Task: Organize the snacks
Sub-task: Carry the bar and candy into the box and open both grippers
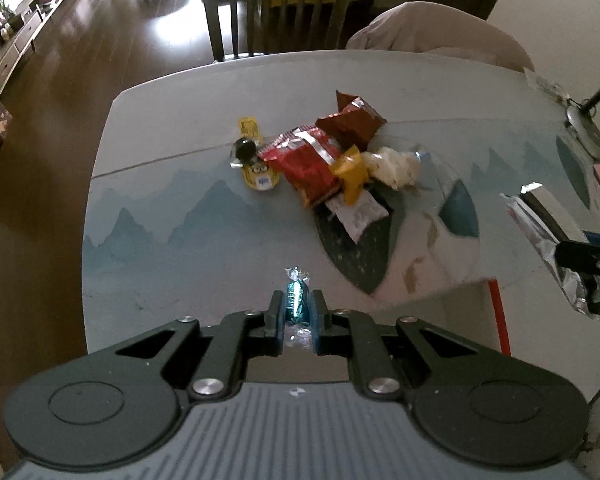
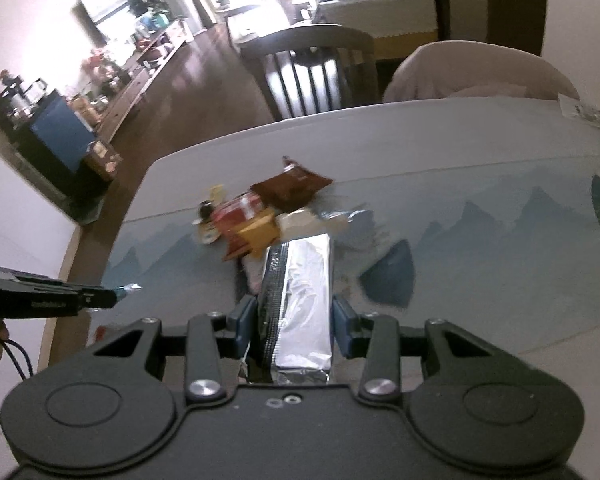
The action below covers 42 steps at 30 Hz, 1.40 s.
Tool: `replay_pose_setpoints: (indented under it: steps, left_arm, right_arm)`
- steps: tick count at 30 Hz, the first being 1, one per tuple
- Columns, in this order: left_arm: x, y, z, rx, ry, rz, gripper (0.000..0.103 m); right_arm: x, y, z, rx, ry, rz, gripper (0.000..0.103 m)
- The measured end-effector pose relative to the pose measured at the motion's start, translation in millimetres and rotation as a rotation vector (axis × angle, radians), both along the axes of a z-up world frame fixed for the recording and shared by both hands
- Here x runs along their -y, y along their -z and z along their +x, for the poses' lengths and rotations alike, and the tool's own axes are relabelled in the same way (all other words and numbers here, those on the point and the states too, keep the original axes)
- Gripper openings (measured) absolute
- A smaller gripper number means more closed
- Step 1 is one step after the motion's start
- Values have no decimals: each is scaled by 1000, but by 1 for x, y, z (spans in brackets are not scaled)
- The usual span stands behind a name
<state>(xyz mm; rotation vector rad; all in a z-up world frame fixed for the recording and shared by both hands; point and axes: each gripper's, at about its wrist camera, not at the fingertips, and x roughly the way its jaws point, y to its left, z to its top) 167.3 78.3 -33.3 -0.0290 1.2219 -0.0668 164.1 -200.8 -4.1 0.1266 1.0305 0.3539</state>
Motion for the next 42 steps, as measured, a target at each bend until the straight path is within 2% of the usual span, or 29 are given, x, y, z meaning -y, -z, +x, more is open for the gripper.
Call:
replay_pose_setpoints:
  steps: [11, 19, 34, 42]
  left_arm:
    - [6, 9, -61, -20, -6, -16, 12]
    - [12, 39, -91, -71, -26, -46, 12]
    - [21, 104, -95, -176, -37, -35, 12]
    - [29, 127, -92, -235, -26, -40, 12]
  right_arm:
    - [-30, 2, -48, -11, -85, 5, 40]
    - [-54, 30, -78, -76, -145, -4, 40]
    - [-97, 104, -97, -196, -237, -126, 40]
    - [-102, 123, -98, -234, -251, -155, 40]
